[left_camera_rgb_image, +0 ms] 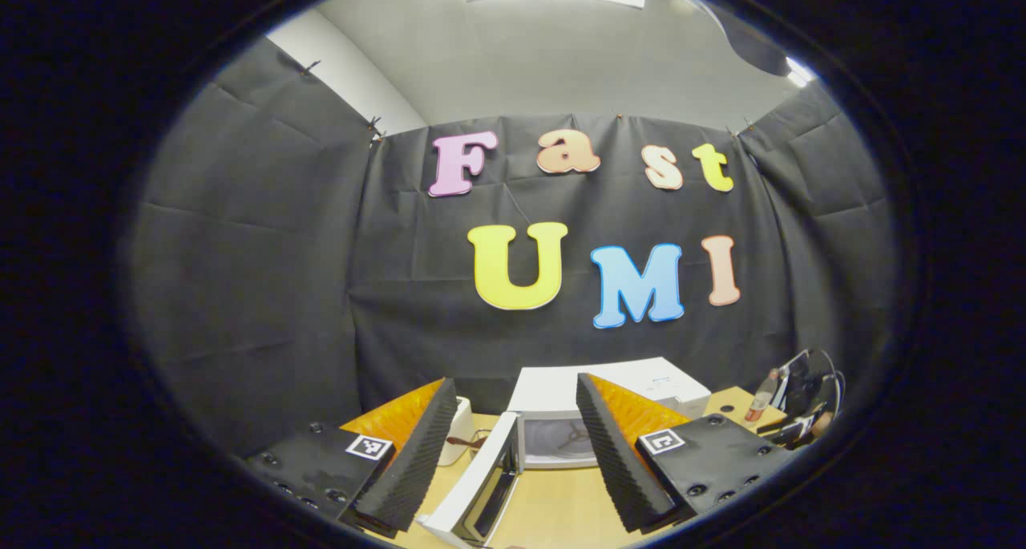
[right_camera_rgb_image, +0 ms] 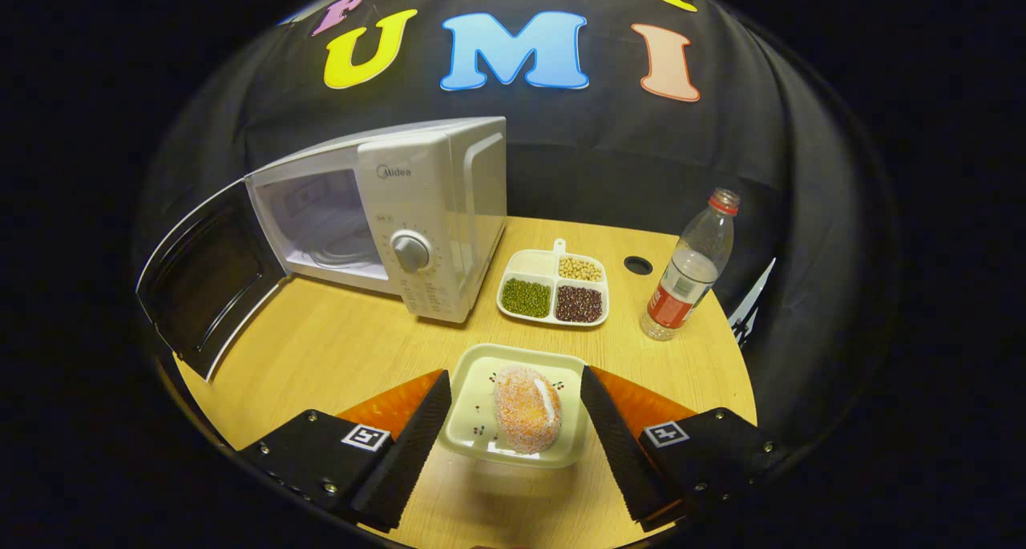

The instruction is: Open the microwave oven with the left hand, put the food in, and close the microwave oven.

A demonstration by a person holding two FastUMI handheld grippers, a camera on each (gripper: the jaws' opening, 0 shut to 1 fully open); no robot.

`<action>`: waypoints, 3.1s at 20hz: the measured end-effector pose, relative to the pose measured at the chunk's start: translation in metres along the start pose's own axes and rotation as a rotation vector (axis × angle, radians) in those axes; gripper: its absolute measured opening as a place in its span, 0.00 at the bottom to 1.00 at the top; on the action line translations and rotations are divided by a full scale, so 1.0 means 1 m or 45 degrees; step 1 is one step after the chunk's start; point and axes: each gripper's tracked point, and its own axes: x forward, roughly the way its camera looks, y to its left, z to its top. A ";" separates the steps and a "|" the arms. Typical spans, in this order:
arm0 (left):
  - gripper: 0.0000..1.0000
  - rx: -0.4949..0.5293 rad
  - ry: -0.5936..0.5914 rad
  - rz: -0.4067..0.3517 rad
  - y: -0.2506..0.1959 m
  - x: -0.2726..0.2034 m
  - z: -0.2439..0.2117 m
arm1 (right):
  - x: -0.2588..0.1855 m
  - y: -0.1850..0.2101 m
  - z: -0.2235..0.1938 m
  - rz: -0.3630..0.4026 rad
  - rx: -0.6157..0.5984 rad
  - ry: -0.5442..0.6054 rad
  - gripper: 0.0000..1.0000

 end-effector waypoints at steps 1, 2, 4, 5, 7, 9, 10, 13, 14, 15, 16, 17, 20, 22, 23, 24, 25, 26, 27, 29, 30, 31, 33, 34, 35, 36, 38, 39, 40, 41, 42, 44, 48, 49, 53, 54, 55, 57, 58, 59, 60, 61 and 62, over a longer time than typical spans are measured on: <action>0.97 -0.054 0.009 0.010 -0.010 0.002 0.002 | 0.007 -0.002 -0.005 0.008 0.006 0.021 0.99; 0.96 -0.102 0.004 0.011 -0.019 0.002 0.005 | 0.015 -0.005 -0.012 0.013 0.012 0.039 0.99; 0.96 -0.126 -0.020 0.019 -0.026 0.004 0.012 | 0.027 -0.007 -0.023 0.024 0.023 0.082 0.99; 0.97 -0.117 -0.017 0.017 -0.029 0.002 0.013 | 0.032 -0.008 -0.028 0.031 0.021 0.097 0.99; 0.96 -0.087 0.007 0.015 -0.034 0.000 0.010 | 0.040 -0.011 -0.040 0.027 0.012 0.130 0.99; 0.93 -0.058 0.033 0.016 -0.036 -0.002 0.007 | 0.047 -0.011 -0.049 0.033 0.035 0.161 0.97; 0.93 -0.050 0.037 0.019 -0.037 -0.002 0.006 | 0.049 -0.010 -0.054 0.031 0.036 0.177 1.00; 0.94 -0.075 0.024 0.027 -0.037 -0.006 0.012 | 0.054 -0.010 -0.066 0.033 0.009 0.227 0.99; 0.94 -0.080 0.025 0.024 -0.037 -0.006 0.010 | 0.054 -0.005 -0.072 0.056 0.015 0.240 0.95; 0.94 -0.080 0.031 0.021 -0.036 -0.007 0.009 | 0.054 -0.004 -0.072 0.055 0.020 0.247 0.77; 0.94 -0.077 0.038 0.020 -0.035 -0.006 0.007 | 0.053 -0.005 -0.071 0.057 0.024 0.246 0.71; 0.94 -0.075 0.045 0.018 -0.033 -0.006 0.005 | 0.050 -0.005 -0.068 0.057 0.036 0.247 0.66; 0.94 -0.083 0.057 -0.009 -0.035 -0.005 0.000 | 0.036 -0.008 -0.061 0.018 0.051 0.216 0.51; 0.94 -0.081 0.050 -0.034 -0.035 -0.004 0.002 | 0.024 -0.003 -0.053 0.019 0.048 0.185 0.51; 0.94 -0.079 0.047 -0.048 -0.037 -0.002 0.002 | 0.017 0.000 -0.047 0.017 0.036 0.167 0.51; 0.94 -0.078 0.041 -0.063 -0.037 -0.001 0.002 | 0.009 0.004 -0.042 0.015 0.023 0.147 0.51; 0.94 -0.080 0.037 -0.079 -0.039 0.002 0.003 | 0.002 0.009 -0.035 0.014 0.015 0.127 0.51; 0.94 -0.085 0.036 -0.093 -0.039 0.004 0.003 | -0.004 0.014 -0.030 0.012 0.008 0.107 0.51; 0.94 -0.090 0.032 -0.110 -0.038 0.006 0.003 | -0.012 0.020 -0.023 0.006 -0.005 0.086 0.51; 0.94 -0.094 0.021 -0.134 -0.036 0.010 0.004 | -0.028 0.033 -0.008 -0.008 -0.055 0.033 0.51; 0.94 -0.094 0.014 -0.144 -0.032 0.012 0.006 | -0.036 0.041 0.001 -0.015 -0.093 0.001 0.51; 0.94 -0.095 0.007 -0.152 -0.030 0.014 0.006 | -0.043 0.047 0.009 -0.034 -0.140 -0.031 0.51; 0.94 -0.102 -0.010 -0.162 -0.022 0.016 0.009 | -0.059 0.059 0.029 -0.095 -0.254 -0.114 0.51; 0.94 -0.108 -0.015 -0.162 -0.016 0.017 0.011 | -0.066 0.068 0.039 -0.112 -0.314 -0.162 0.51; 0.94 -0.117 -0.015 -0.156 -0.011 0.017 0.009 | -0.072 0.078 0.050 -0.121 -0.376 -0.210 0.51; 0.93 -0.128 -0.015 -0.147 -0.005 0.015 0.009 | -0.078 0.090 0.058 -0.125 -0.445 -0.254 0.51; 0.93 -0.136 -0.025 -0.150 0.003 0.011 0.012 | -0.084 0.110 0.074 -0.138 -0.593 -0.340 0.52; 0.93 -0.133 -0.026 -0.155 0.007 0.009 0.012 | -0.085 0.121 0.078 -0.140 -0.660 -0.367 0.51; 0.93 -0.123 -0.029 -0.157 0.010 0.005 0.013 | -0.085 0.132 0.078 -0.142 -0.711 -0.381 0.51; 0.93 -0.112 -0.033 -0.161 0.015 0.001 0.012 | -0.085 0.143 0.077 -0.137 -0.749 -0.386 0.51; 0.93 -0.092 -0.038 -0.159 0.019 -0.002 0.014 | -0.084 0.153 0.076 -0.134 -0.776 -0.393 0.52; 0.93 -0.049 -0.041 -0.159 0.029 -0.005 0.015 | -0.084 0.170 0.078 -0.137 -0.823 -0.411 0.51; 0.93 0.006 -0.037 -0.142 0.048 -0.015 0.014 | -0.083 0.195 0.090 -0.180 -0.970 -0.475 0.51; 0.93 0.005 -0.035 -0.132 0.054 -0.017 0.014 | -0.080 0.201 0.093 -0.188 -1.016 -0.487 0.51; 0.93 0.011 -0.032 -0.097 0.076 -0.028 0.015 | -0.066 0.218 0.101 -0.211 -1.185 -0.521 0.51; 0.93 0.022 -0.029 -0.081 0.082 -0.032 0.014 | -0.061 0.223 0.102 -0.214 -1.219 -0.522 0.51; 0.93 0.031 -0.027 -0.065 0.089 -0.035 0.013 | -0.054 0.227 0.104 -0.221 -1.254 -0.521 0.52; 0.94 0.029 -0.018 -0.036 0.098 -0.040 0.012 | -0.036 0.231 0.112 -0.234 -1.318 -0.522 0.52; 0.94 0.023 -0.011 -0.020 0.102 -0.041 0.008 | -0.030 0.233 0.117 -0.246 -1.348 -0.527 0.52; 0.94 0.018 -0.003 -0.003 0.108 -0.044 0.006 | -0.023 0.234 0.121 -0.261 -1.384 -0.532 0.52; 0.94 0.015 0.006 0.017 0.113 -0.047 0.002 | -0.016 0.237 0.125 -0.272 -1.418 -0.538 0.52; 0.94 0.012 0.013 0.033 0.117 -0.050 0.000 | -0.007 0.240 0.127 -0.276 -1.449 -0.542 0.52; 0.93 0.006 0.017 0.044 0.121 -0.053 -0.001 | 0.007 0.244 0.126 -0.270 -1.474 -0.529 0.52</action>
